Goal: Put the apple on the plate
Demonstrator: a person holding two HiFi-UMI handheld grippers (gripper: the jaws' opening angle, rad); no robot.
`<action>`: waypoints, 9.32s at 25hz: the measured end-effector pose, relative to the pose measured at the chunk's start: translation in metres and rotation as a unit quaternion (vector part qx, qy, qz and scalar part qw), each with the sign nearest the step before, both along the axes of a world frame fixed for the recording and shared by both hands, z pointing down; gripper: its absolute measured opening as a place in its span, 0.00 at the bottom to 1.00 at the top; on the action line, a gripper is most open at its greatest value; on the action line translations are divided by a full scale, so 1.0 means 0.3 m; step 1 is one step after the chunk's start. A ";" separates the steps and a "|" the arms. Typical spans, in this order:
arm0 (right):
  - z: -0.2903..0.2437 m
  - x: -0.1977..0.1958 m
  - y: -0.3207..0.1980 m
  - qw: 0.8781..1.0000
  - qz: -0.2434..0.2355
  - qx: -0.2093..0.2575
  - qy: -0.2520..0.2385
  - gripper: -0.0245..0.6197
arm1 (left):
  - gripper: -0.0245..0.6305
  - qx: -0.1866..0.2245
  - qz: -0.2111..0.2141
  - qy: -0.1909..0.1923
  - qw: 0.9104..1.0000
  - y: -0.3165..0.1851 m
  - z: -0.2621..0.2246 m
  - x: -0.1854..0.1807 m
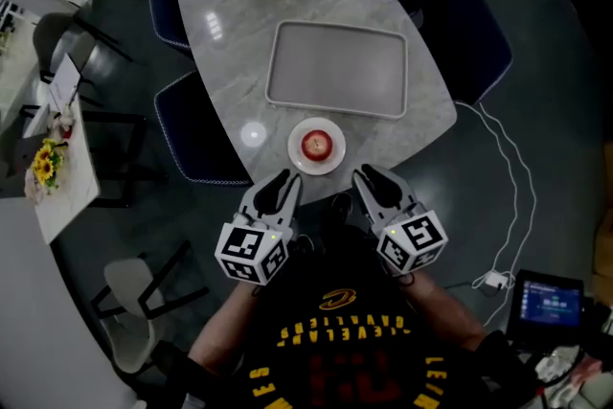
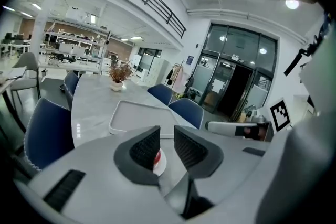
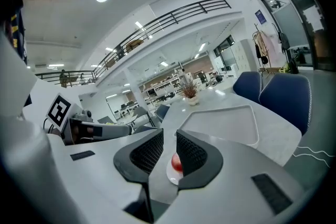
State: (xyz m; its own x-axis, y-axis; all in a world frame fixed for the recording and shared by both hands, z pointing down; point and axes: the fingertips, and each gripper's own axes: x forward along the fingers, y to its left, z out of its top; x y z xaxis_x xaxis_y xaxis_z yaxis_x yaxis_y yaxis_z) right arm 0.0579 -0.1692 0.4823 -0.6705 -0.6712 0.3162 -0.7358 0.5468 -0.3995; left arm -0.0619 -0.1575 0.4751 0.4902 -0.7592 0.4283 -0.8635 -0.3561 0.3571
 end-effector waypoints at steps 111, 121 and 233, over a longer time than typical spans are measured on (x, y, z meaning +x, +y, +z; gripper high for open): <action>0.102 0.098 -0.427 0.900 0.176 -0.229 -0.327 0.08 | 0.07 -0.206 0.001 0.395 0.895 -0.496 0.076 -0.085; 0.172 0.141 -0.594 0.893 0.165 -0.256 -0.331 0.08 | 0.07 -0.221 -0.015 0.401 0.889 -0.651 0.138 -0.035; -0.186 -0.066 -0.393 0.991 0.059 0.107 0.046 0.05 | 0.04 0.111 0.087 0.011 0.990 -0.362 -0.192 0.066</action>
